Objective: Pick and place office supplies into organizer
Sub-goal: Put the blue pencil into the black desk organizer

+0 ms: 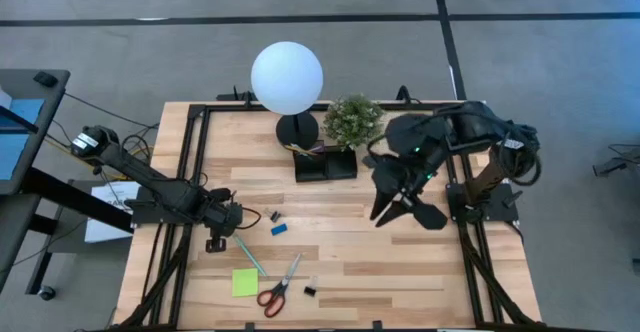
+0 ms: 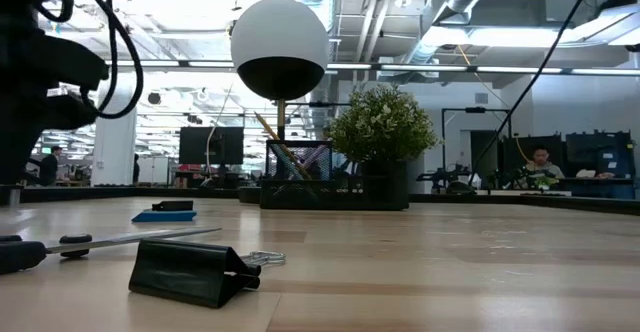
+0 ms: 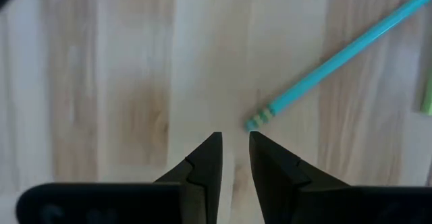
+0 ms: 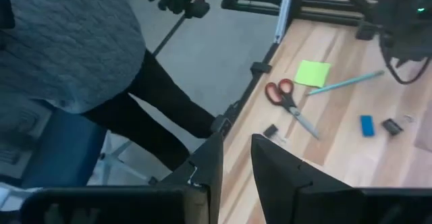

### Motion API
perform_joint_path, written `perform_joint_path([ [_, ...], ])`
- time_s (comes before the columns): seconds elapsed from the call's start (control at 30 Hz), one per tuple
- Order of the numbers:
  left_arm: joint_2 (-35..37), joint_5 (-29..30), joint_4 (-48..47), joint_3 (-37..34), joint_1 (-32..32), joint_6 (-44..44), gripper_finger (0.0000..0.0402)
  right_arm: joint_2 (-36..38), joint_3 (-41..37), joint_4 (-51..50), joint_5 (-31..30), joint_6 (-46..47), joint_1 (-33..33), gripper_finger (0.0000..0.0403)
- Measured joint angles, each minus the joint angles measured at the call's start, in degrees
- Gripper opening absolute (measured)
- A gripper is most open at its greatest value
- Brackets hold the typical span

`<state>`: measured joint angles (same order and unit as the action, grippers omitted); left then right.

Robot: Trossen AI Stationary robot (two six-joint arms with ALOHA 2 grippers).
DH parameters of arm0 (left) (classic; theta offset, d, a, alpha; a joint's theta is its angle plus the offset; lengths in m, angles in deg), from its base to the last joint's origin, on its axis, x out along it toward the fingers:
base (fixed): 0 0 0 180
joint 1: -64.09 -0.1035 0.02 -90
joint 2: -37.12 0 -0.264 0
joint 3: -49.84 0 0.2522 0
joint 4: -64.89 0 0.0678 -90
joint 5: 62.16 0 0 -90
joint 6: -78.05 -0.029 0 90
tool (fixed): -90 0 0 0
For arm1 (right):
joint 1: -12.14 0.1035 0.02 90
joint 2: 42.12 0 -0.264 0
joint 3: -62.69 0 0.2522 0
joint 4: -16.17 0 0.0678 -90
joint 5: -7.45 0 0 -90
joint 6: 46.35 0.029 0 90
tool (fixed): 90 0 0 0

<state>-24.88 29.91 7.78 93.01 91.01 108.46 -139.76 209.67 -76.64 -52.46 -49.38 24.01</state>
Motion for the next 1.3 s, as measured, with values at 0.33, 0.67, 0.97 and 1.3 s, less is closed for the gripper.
perform_joint_path([
  [0.33,0.0,0.7,2.1,-0.6,0.0,-12.2,0.0068,-0.6,-0.1,3.1,-1.3,0.1,0.2,0.0071],
  [0.67,0.0,-2.3,0.2,-0.6,1.0,-12.4,0.0068,-0.6,-0.1,-4.6,-23.6,3.1,-4.1,0.0071],
  [0.97,-1.6,-1.9,0.8,-0.6,2.8,-12.6,0.0068,-1.1,-0.1,-4.5,-23.1,2.6,-4.5,0.0071],
  [1.3,-13.4,-0.2,6.0,0.0,2.8,-12.7,0.0068,-1.0,-0.1,-4.7,-23.1,2.5,-4.5,0.0071],
])
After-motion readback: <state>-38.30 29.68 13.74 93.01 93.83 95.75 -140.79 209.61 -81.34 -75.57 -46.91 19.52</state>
